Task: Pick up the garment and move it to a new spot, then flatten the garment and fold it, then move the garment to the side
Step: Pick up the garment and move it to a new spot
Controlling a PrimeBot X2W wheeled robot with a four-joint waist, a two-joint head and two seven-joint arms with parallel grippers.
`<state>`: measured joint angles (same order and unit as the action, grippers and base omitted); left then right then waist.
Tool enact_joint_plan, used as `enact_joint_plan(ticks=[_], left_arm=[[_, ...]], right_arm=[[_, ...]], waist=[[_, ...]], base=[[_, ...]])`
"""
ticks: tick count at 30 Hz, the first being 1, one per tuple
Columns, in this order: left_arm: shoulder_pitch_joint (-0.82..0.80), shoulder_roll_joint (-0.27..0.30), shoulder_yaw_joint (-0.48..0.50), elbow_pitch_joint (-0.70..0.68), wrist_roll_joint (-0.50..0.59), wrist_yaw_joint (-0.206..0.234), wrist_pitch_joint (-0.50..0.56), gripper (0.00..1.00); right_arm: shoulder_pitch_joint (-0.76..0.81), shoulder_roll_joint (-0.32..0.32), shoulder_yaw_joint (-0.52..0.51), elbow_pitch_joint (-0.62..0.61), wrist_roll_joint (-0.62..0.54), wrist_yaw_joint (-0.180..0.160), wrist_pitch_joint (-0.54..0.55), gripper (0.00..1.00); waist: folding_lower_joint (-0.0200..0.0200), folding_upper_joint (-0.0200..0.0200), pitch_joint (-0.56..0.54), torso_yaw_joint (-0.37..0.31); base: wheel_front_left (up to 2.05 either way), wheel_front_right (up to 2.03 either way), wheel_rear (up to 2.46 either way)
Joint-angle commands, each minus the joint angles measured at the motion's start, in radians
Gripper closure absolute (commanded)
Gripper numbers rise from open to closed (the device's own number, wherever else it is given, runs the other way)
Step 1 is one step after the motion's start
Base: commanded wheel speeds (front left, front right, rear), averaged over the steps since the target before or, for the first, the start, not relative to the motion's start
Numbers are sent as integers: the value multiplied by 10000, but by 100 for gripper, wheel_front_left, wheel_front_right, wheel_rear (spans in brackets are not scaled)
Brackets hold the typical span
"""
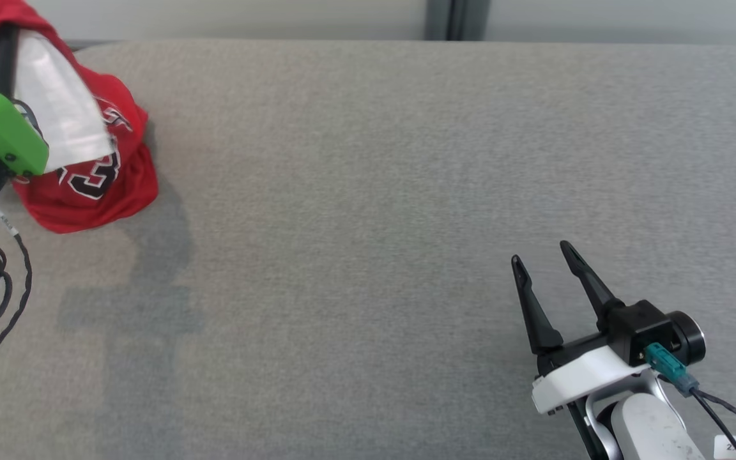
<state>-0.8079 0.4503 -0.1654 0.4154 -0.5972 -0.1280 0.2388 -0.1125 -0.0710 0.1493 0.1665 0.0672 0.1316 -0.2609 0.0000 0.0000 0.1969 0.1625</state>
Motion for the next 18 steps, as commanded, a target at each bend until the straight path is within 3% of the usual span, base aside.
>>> enact_joint_plan(ticks=[1, 5, 10, 18], left_arm=[[312, 242, -28, -763, -343, -26, 442, 100], [1012, 439, -142, -3335, -1250, -5, 1830, 100], [1482, 439, -238, -6049, -2153, 338, 3194, 100], [1579, 237, -406, -8570, -3229, 820, 4312, 100]], right_arm=[[90, 44, -15, 59, 75, -18, -39, 0], [145, 134, -40, -13, 178, -18, -47, 0], [277, 183, -105, -50, 237, -18, -45, 0], [342, 200, -37, -202, 460, -17, -46, 0]], waist=[[0, 0, -746, -885], [0, 0, -921, -1436], [0, 0, -1122, -2116], [0, 0, -1298, -2912]], base=[[0, 0, 0], [0, 0, 0], [0, 0, 0], [0, 0, 0]])
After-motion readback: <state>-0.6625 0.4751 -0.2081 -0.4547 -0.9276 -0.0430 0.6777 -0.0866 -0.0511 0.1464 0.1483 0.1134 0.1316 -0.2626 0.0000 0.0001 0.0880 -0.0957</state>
